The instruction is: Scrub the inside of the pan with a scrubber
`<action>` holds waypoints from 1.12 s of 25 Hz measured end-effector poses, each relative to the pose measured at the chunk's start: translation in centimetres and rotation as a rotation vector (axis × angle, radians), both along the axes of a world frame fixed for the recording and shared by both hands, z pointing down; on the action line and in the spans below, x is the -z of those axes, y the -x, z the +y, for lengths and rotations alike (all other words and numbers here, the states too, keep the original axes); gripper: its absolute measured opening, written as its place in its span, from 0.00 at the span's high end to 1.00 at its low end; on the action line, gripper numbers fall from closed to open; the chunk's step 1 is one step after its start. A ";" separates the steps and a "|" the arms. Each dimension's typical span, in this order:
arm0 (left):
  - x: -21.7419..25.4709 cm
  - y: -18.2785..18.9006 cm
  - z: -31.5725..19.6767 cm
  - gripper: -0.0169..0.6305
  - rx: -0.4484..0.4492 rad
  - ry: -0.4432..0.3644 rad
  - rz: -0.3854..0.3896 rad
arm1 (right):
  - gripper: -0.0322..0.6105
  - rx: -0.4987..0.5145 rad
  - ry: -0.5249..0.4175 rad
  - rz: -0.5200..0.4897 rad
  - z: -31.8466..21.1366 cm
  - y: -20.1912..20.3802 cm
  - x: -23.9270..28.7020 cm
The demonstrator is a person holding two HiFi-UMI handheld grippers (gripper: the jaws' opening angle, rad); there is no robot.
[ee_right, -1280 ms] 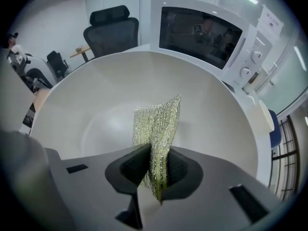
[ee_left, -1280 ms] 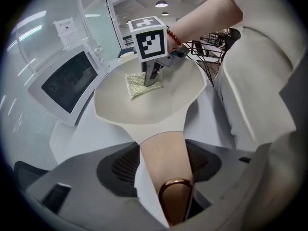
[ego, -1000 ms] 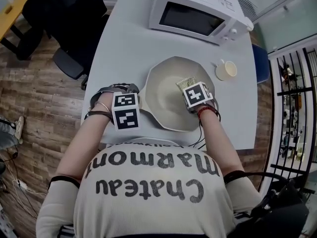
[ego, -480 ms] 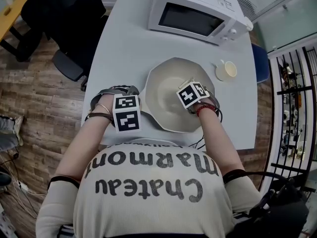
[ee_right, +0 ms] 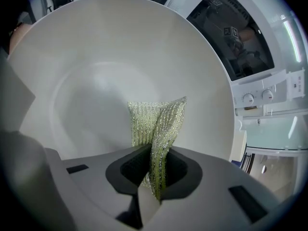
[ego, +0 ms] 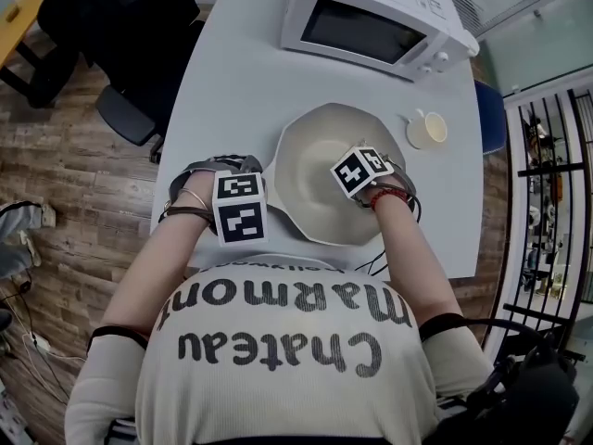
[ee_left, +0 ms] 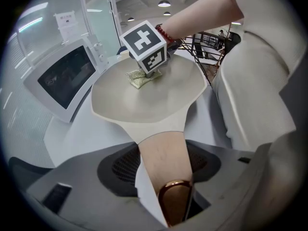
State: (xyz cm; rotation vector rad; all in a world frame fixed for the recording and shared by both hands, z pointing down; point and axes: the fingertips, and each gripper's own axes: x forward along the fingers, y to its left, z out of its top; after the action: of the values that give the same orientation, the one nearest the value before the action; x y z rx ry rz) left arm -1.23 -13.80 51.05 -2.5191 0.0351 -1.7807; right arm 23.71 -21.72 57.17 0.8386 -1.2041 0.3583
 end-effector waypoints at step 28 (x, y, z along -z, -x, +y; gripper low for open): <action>0.2 -0.4 0.2 0.57 0.020 0.064 0.017 | 0.86 -0.467 0.136 -1.337 2.8 19.0 9.0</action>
State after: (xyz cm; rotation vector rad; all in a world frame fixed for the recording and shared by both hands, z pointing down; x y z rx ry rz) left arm -0.85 -13.58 50.85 -2.5863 0.0048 -1.7963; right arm 4.76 -18.90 48.22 0.7251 -2.1431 1.5249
